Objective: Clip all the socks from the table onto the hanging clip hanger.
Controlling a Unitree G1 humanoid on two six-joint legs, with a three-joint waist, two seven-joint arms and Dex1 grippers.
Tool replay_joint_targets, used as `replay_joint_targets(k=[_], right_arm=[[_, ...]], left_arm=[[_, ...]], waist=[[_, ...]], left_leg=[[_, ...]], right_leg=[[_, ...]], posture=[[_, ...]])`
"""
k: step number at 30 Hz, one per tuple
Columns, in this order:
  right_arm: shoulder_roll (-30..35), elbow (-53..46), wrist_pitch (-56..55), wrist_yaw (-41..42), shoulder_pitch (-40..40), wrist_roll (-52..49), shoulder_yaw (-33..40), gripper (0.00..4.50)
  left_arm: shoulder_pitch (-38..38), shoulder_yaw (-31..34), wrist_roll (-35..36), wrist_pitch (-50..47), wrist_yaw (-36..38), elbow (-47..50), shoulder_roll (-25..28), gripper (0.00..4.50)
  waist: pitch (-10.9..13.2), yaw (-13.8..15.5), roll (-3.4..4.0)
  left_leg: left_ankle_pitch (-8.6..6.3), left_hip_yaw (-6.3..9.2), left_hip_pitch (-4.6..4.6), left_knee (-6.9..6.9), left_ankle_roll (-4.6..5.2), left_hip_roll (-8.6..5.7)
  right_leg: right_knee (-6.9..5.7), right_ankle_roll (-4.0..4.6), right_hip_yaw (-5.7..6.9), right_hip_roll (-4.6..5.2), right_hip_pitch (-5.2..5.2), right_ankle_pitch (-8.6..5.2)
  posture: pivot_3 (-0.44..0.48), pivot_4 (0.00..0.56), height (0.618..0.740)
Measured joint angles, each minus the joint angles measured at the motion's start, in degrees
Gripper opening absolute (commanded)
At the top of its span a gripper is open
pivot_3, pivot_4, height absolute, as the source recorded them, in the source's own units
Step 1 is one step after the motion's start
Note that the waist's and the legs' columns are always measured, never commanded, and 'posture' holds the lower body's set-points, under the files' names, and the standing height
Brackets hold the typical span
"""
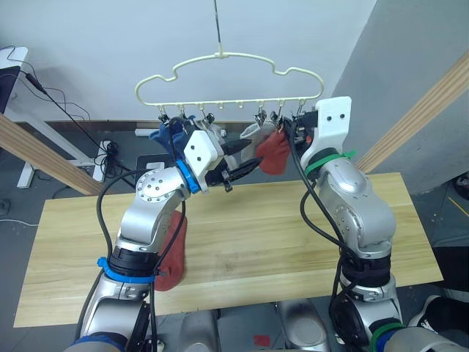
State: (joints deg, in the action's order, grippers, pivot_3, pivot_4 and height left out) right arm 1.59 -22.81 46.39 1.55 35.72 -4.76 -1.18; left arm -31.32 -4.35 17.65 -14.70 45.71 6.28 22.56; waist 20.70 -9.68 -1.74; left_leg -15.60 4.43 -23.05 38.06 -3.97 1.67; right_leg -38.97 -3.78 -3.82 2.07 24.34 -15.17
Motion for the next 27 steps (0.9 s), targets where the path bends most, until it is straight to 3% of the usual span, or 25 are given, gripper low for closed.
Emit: replay_joint_targets(k=[27], right_arm=[[-3.0,-3.9,3.0,-3.1,0.7,0.1,0.0,2.17]], left_arm=[[0.0,-1.0,-0.3,0.2,0.1,-0.2,-0.1,2.31]], waist=[[0.0,0.0,0.0]], left_leg=[[0.0,0.0,0.0,0.0,0.0,0.0]], right_leg=[[0.0,0.0,0.0,0.0,0.0,0.0]], posture=[[-0.253,0.319,0.733]])
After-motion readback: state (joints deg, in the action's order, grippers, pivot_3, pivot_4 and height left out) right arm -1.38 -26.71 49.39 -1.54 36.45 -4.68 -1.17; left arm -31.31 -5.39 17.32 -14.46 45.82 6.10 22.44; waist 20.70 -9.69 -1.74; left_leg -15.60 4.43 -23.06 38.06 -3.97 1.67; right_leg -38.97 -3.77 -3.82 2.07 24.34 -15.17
